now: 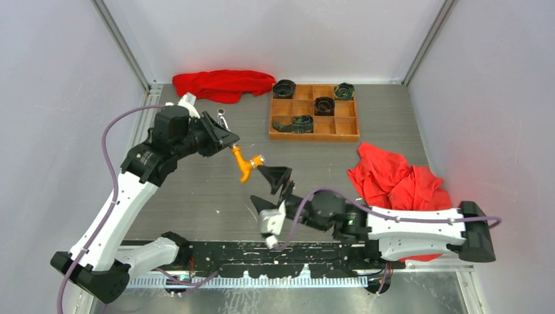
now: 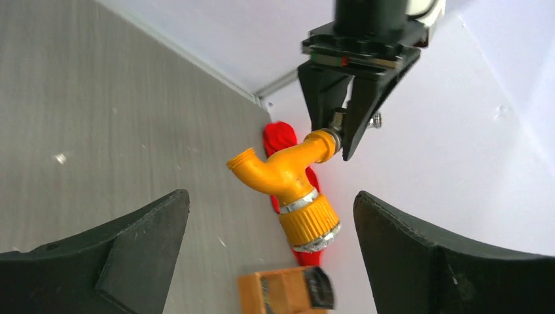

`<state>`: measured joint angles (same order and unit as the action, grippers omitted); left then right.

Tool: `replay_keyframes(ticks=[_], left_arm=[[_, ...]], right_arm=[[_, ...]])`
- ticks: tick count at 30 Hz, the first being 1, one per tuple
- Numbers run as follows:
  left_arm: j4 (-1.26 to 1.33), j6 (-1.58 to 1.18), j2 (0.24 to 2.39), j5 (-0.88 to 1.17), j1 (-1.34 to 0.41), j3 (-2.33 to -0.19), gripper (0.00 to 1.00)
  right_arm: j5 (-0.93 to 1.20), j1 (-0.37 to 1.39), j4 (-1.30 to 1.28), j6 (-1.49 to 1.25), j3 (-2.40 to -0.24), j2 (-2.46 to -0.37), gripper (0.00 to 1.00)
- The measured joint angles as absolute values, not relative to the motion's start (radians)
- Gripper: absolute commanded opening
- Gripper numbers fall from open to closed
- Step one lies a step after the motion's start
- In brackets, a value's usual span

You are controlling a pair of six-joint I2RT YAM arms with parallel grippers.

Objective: Install the water faucets

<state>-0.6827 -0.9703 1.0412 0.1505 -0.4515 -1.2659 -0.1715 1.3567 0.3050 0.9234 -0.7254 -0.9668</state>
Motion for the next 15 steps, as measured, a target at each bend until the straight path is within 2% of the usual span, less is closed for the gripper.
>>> replay_keyframes(ticks=[7,9,12,15], left_arm=[[-0.79,-1.008,1.072,0.162,-0.451,-1.292,0.0],[-0.793,-1.018,1.072,0.167,-0.451,-1.292,0.0],[-0.794,-1.029,1.071,0.173,-0.451,-1.292,0.0],[-0.794,-1.035,1.069,0.172,-0.451,-1.288,0.0]], right_arm=[[-0.422,1.438,0.576,1.325,-0.654,-1.205,0.98],[-0.467,1.438,0.656,1.402,-0.654,-1.266,0.89],[-0.514,1.438,0.782,1.492,-0.654,-1.345,0.67],[-0.55,1.438,0.9,1.552,-0.658,-1.411,0.54]])
